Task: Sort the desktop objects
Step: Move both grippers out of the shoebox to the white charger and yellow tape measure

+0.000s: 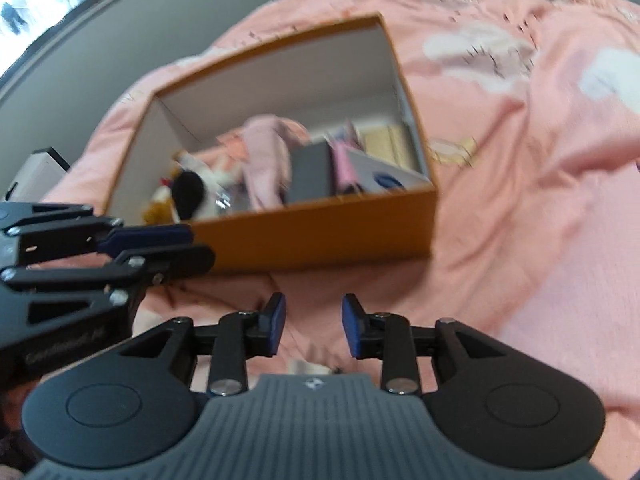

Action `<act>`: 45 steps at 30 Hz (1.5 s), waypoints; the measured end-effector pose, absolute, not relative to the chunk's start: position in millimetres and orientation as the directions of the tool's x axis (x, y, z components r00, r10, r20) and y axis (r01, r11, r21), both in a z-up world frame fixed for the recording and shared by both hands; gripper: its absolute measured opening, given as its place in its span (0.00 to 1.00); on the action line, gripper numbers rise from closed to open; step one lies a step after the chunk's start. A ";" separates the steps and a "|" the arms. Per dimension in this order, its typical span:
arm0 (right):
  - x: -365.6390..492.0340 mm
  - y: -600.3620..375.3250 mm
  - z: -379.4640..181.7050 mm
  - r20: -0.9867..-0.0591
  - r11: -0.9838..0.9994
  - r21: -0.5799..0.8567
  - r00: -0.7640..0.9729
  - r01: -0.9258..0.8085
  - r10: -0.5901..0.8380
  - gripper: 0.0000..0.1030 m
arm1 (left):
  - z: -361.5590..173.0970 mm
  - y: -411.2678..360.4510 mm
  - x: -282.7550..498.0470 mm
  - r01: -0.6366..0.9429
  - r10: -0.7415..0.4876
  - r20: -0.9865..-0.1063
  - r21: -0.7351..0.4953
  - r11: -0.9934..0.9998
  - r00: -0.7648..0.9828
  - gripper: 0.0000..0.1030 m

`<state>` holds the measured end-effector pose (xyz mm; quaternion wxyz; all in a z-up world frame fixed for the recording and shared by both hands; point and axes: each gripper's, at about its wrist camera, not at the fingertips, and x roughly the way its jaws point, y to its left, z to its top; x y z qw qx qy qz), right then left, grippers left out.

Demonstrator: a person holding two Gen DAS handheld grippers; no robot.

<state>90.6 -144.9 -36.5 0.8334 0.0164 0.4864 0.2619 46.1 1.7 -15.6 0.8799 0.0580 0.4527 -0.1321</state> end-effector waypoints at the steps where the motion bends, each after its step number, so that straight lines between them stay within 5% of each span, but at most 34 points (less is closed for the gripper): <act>1: 91.0 -146.5 -40.6 -0.813 0.866 0.267 0.384 -0.423 0.438 0.36 | -20.0 -1.7 45.5 0.289 -0.192 -0.823 -0.035 0.957 0.535 0.20; 9: 92.7 -155.8 -64.2 -0.856 0.860 0.250 0.314 -0.445 0.411 0.40 | -49.0 -14.4 45.9 0.221 -0.183 -0.888 -0.096 0.971 0.421 0.23; 17: 93.7 -169.3 -77.6 -0.859 0.853 0.293 0.272 -0.433 0.433 0.41 | -61.8 -15.1 38.9 0.205 -0.197 -0.915 -0.130 0.970 0.352 0.50; 32: 101.1 -185.0 -89.2 -0.863 0.871 0.366 0.229 -0.329 0.449 0.35 | -85.1 -25.6 61.7 0.192 -0.279 -0.914 -0.229 0.954 0.296 0.53; 45: 104.5 -193.0 -97.2 -0.856 0.863 0.420 0.195 -0.282 0.480 0.34 | -111.1 -34.6 68.8 0.150 -0.222 -0.941 -0.188 0.971 0.257 0.53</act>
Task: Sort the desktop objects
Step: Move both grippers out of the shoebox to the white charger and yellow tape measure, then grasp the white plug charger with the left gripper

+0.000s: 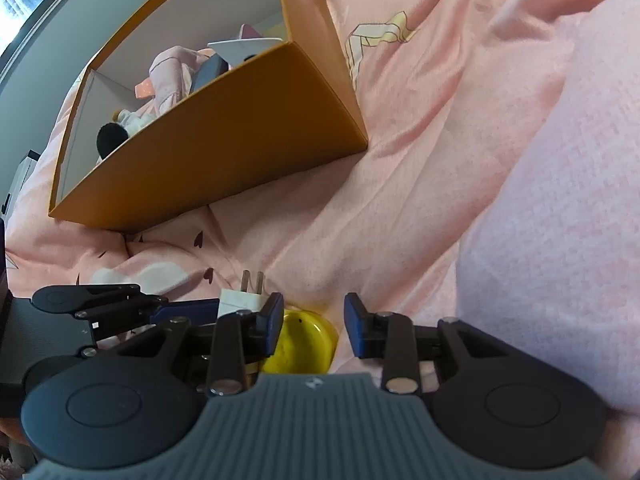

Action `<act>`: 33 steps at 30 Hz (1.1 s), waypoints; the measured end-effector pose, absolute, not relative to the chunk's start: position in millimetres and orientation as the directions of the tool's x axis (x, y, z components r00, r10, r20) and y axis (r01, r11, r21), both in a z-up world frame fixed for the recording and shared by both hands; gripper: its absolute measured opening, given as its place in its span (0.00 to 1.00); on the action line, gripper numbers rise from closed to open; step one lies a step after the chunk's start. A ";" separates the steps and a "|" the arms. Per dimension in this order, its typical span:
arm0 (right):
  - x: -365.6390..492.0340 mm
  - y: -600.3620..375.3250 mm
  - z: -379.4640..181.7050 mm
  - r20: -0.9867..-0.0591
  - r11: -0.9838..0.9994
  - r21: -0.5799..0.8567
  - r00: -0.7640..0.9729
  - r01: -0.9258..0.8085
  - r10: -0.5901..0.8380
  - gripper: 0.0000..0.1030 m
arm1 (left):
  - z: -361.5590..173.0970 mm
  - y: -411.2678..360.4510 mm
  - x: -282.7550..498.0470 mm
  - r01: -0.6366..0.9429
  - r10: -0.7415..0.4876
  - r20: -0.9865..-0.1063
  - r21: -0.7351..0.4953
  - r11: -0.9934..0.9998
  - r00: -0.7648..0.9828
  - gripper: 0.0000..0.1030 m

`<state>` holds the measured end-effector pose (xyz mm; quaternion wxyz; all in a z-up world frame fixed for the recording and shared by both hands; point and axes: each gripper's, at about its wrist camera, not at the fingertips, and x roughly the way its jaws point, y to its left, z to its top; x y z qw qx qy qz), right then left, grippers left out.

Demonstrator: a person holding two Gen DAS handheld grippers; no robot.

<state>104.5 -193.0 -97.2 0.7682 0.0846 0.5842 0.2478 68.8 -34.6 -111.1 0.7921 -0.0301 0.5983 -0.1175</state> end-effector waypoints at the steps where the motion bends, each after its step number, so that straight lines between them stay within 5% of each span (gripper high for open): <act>1: 104.3 -193.3 -97.3 -0.855 0.863 0.420 0.194 -0.281 0.480 0.34 | -111.3 -34.8 68.7 0.150 -0.220 -0.941 -0.186 0.971 0.257 0.53; 33: 102.7 -171.8 -116.6 -0.880 0.819 0.404 0.073 -0.407 0.470 0.31 | -125.9 -6.1 62.1 0.058 -0.246 -0.934 -0.239 0.969 0.259 0.42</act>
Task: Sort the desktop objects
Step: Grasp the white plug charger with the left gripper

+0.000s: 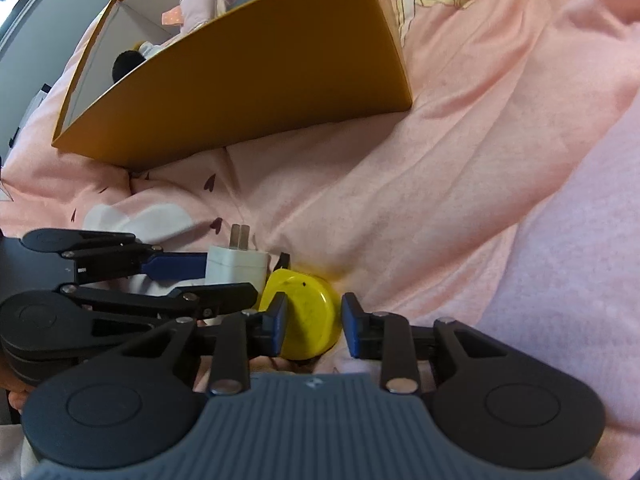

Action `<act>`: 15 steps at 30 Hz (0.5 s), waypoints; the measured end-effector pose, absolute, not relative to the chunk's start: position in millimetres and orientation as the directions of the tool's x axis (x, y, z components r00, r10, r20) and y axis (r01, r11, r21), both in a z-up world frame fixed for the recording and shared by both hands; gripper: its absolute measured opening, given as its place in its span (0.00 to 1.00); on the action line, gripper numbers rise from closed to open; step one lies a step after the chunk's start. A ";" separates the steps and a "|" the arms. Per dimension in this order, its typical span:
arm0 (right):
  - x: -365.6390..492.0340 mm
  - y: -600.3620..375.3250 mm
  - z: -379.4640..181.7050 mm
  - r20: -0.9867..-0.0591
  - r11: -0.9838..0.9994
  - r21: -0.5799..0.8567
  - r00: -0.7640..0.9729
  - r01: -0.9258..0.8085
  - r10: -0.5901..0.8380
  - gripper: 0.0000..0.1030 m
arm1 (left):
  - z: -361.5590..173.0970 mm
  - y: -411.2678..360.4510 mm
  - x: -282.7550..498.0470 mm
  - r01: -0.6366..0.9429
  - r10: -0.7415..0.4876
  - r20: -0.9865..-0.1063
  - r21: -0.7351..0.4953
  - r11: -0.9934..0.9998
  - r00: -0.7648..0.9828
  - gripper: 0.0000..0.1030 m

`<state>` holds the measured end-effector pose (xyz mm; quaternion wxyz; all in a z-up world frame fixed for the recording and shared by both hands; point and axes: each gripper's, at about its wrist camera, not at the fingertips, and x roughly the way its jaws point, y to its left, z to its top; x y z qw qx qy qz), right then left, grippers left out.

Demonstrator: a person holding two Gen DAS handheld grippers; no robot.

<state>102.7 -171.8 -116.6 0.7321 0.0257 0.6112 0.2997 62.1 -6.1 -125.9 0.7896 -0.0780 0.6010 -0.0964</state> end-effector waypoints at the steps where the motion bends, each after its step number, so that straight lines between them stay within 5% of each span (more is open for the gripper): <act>1: 104.1 -171.5 -118.6 -0.876 0.817 0.414 0.067 -0.402 0.477 0.31 | -126.5 -4.1 62.3 0.051 -0.249 -0.934 -0.244 0.968 0.257 0.42; 15: 113.2 -157.1 -138.0 -0.856 0.796 0.478 0.008 -0.372 0.518 0.44 | -122.4 5.2 49.4 0.012 -0.265 -0.929 -0.272 0.962 0.259 0.42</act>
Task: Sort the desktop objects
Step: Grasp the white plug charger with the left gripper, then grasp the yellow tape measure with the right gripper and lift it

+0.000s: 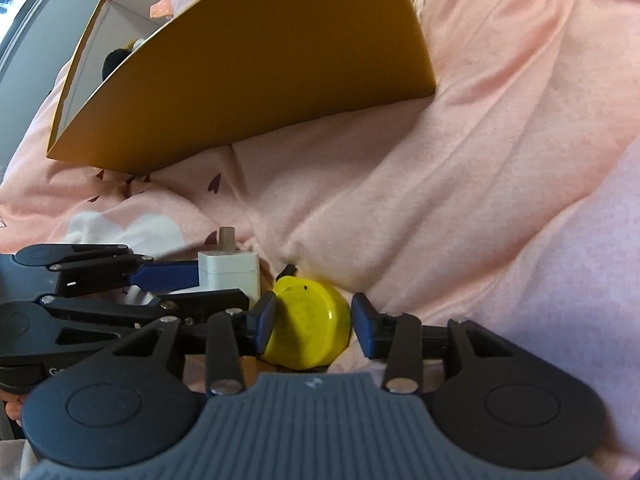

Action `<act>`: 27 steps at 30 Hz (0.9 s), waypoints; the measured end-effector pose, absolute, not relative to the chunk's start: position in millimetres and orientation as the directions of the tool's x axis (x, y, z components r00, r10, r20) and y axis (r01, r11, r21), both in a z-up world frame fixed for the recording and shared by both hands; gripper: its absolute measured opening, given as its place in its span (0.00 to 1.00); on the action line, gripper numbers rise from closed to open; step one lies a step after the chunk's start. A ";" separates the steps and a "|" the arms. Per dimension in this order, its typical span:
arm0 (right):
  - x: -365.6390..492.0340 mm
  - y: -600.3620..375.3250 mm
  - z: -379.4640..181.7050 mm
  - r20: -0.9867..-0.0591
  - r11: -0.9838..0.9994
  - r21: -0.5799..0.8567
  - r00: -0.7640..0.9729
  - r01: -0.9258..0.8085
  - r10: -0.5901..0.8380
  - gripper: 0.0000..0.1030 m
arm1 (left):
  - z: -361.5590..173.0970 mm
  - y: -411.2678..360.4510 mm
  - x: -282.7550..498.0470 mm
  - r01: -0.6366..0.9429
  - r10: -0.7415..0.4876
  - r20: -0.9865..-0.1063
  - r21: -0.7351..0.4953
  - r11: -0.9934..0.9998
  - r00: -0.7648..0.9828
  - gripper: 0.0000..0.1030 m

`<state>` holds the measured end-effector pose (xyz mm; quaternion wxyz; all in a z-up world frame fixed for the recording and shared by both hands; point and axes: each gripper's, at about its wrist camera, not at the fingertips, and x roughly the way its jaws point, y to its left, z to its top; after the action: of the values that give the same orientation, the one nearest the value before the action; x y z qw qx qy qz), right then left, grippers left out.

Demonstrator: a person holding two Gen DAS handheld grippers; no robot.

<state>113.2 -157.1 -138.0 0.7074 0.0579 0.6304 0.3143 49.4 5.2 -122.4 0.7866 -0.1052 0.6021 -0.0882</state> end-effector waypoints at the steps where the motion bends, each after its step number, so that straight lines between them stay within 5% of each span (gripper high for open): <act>1: 114.1 -156.2 -139.7 -0.852 0.792 0.486 0.000 -0.368 0.523 0.45 | -121.6 6.4 48.9 0.004 -0.272 -0.927 -0.280 0.960 0.260 0.42; 6: 113.0 -153.4 -140.3 -0.846 0.786 0.497 -0.005 -0.367 0.533 0.45 | -112.0 8.6 51.4 0.000 -0.273 -0.926 -0.283 0.959 0.262 0.42; 17: 105.6 -175.2 -118.6 -0.770 0.727 0.588 0.030 -0.355 0.638 0.25 | -114.7 10.1 53.1 0.004 -0.265 -0.928 -0.273 0.962 0.261 0.42; 27: 99.2 -162.5 -118.2 -0.757 0.671 0.603 -0.043 -0.432 0.652 0.30 | -118.8 7.0 54.5 0.008 -0.261 -0.930 -0.268 0.963 0.259 0.41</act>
<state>99.2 -162.5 -118.2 0.6856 0.0910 0.6045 0.3953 54.5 7.0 -118.8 0.7865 -0.1050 0.6026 -0.0857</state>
